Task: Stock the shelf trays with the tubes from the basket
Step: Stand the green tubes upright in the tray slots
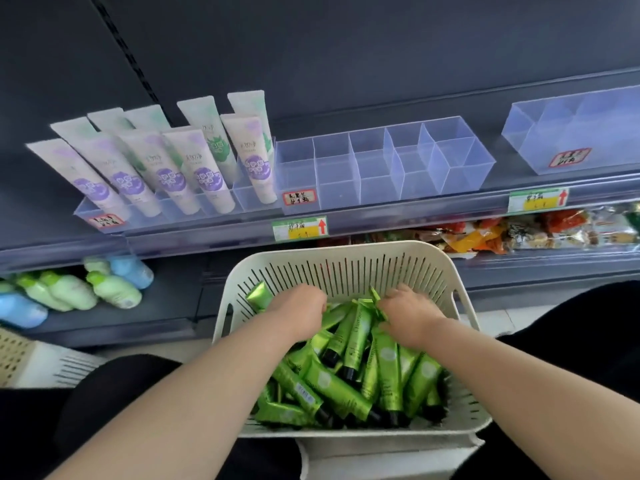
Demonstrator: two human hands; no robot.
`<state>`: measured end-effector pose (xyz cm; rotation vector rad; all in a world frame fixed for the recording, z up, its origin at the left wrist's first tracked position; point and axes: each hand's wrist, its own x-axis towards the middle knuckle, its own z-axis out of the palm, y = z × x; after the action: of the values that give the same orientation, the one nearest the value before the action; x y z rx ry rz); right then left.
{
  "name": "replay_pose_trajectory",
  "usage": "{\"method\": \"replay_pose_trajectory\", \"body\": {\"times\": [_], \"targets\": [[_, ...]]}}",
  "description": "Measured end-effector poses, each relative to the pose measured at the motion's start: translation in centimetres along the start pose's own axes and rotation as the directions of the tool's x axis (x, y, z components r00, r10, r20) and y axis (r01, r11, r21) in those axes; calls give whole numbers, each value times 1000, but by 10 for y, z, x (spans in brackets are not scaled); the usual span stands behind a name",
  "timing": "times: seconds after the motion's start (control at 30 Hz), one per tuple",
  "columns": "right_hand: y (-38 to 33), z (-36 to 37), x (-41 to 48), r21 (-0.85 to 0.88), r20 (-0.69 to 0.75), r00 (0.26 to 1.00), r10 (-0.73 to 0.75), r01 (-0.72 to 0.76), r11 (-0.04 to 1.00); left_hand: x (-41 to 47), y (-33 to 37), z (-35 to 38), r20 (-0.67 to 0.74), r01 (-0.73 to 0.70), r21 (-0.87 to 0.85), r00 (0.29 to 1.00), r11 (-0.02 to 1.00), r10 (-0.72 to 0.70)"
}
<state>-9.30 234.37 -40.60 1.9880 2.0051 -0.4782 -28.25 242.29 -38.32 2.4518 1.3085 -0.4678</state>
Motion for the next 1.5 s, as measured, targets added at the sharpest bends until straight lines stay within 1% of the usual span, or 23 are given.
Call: {"method": "replay_pose_trajectory", "body": {"times": [0.07, 0.1, 0.2, 0.27, 0.3, 0.37, 0.4, 0.43, 0.5, 0.6, 0.67, 0.7, 0.77, 0.83, 0.87, 0.93, 1.03, 1.1, 1.23, 1.33, 1.4, 1.43, 1.5], "targets": [[-8, 15, 1, -50, 104, 994, 27, -22, 999, -1, -7, 5, 20, 7, -31, 1000, 999, -7], [-10, 19, 1, -58, 129, 991, 35, -28, 998, -2, -10, 8, 28, 5, -47, 1000, 999, -4], [-12, 21, 1, -7, 105, 994, 42, -41, 999, -6, -18, 19, 73, -1, -86, 997, 996, 8], [-12, 15, 1, 95, 87, 995, 44, -52, 994, -10, -24, 29, 175, 13, -118, 985, 993, 8], [-12, 12, 1, 192, 93, 995, 48, -65, 979, -12, -26, 34, 233, 20, -129, 972, 991, 11], [-11, 5, -2, 375, 133, 990, 37, -85, 923, -17, -29, 44, 314, 18, -122, 949, 992, 21], [-11, 2, -4, 428, 132, 991, 24, -79, 900, -19, -28, 48, 329, 13, -109, 944, 994, 24], [-10, 0, -7, 459, 119, 993, 10, -64, 886, -22, -27, 51, 329, 2, -95, 944, 995, 30], [-8, -3, -13, 512, 85, 996, -14, -32, 859, -24, -24, 55, 281, -20, -51, 959, 998, 34], [-4, -6, -22, 560, 37, 999, -31, 5, 829, -27, -19, 57, 201, -53, 69, 979, 996, 38], [-1, -10, -30, 571, 21, 999, -27, 10, 821, -28, -16, 55, 212, -82, 105, 975, 991, 58], [0, -12, -35, 572, 13, 999, -30, 17, 820, -30, -16, 53, 227, -85, 62, 971, 994, 69], [3, -16, -44, 554, -14, 999, -39, 40, 832, -35, -14, 46, 271, -52, -137, 959, 989, 88], [6, -22, -51, 553, -58, 998, -32, 59, 831, -40, -9, 36, 271, -18, -337, 956, 941, 115], [8, -27, -54, 568, -85, 996, -16, 62, 820, -42, -4, 31, 237, -9, -412, 964, 911, 117], [12, -40, -61, 593, -161, 987, 27, 75, 801, -44, 8, 19, 109, -27, -514, 989, 857, 97], [19, -68, -74, 631, -275, 954, 116, 88, 771, -44, 24, -7, -108, -87, -582, 994, 809, 29], [27, -89, -85, 650, -344, 919, 194, 84, 755, -46, 35, -34, -193, -116, -601, 981, 790, -3], [47, -130, -103, 637, -493, 822, 284, 119, 761, -44, 55, -93, -221, -117, -689, 974, 715, -54], [62, -161, -107, 603, -587, 740, 329, 128, 787, -38, 73, -134, -232, -106, -786, 964, 609, -132], [74, -183, -107, 581, -651, 666, 364, 128, 804, -31, 85, -163, -329, -168, -794, 927, 585, -180], [81, -194, -105, 569, -677, 634, 374, 128, 812, -26, 90, -177, -408, -218, -765, 893, 606, -193], [92, -215, -99, 553, -714, 585, 384, 136, 822, -13, 99, -204, -565, -316, -685, 800, 657, -205]]}}
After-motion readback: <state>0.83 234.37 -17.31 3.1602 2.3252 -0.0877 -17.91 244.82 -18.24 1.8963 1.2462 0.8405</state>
